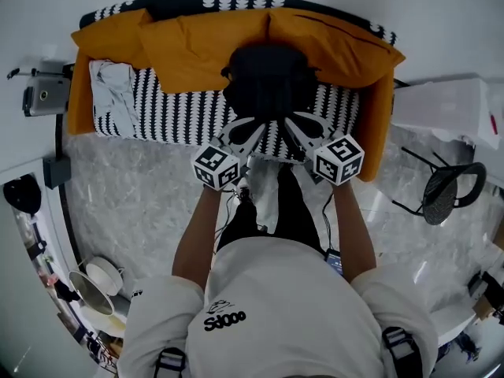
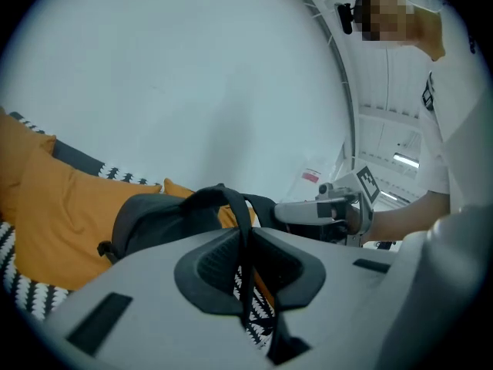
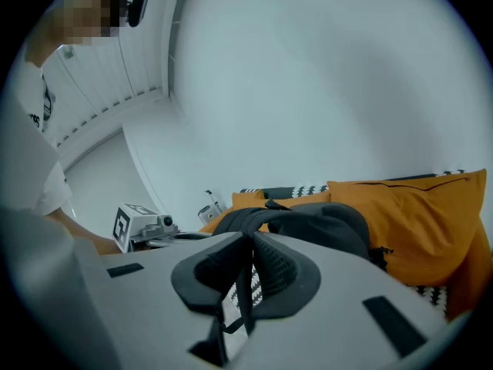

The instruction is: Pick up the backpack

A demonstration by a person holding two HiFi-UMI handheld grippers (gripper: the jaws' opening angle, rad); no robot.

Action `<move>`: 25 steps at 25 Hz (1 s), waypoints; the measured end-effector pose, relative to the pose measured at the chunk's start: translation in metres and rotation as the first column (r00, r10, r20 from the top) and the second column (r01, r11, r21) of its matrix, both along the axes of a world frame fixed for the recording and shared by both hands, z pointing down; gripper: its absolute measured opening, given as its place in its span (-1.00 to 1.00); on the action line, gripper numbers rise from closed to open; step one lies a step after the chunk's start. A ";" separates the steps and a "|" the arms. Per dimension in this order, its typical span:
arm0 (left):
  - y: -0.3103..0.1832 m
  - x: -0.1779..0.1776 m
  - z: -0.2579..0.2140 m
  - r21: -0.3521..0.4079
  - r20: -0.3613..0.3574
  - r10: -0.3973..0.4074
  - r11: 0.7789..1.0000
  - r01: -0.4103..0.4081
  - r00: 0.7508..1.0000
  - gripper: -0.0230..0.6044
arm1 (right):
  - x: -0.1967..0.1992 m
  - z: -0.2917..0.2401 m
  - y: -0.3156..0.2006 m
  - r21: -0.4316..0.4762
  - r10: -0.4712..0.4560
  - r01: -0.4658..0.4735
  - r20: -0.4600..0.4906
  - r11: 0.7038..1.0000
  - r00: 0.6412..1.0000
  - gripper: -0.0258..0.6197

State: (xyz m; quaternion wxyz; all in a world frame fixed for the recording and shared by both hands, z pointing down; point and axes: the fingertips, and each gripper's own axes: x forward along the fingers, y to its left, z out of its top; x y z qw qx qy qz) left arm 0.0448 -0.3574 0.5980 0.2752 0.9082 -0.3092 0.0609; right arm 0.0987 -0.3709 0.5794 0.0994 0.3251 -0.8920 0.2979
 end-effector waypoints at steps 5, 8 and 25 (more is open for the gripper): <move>0.018 -0.006 -0.033 0.066 -0.025 0.019 0.998 -0.017 1.000 -0.77 | -0.010 -0.030 0.021 0.031 0.019 -0.020 0.032 0.999 0.999 -0.73; 0.029 -0.010 -0.049 0.098 -0.043 0.019 0.995 -0.015 0.999 -0.77 | -0.017 -0.040 0.033 0.053 0.028 -0.029 0.024 0.998 0.999 -0.74; 0.062 -0.030 -0.117 0.241 -0.062 0.018 0.971 -0.003 0.998 -0.78 | -0.029 -0.100 0.059 0.099 0.170 -0.186 0.148 0.978 0.974 -0.74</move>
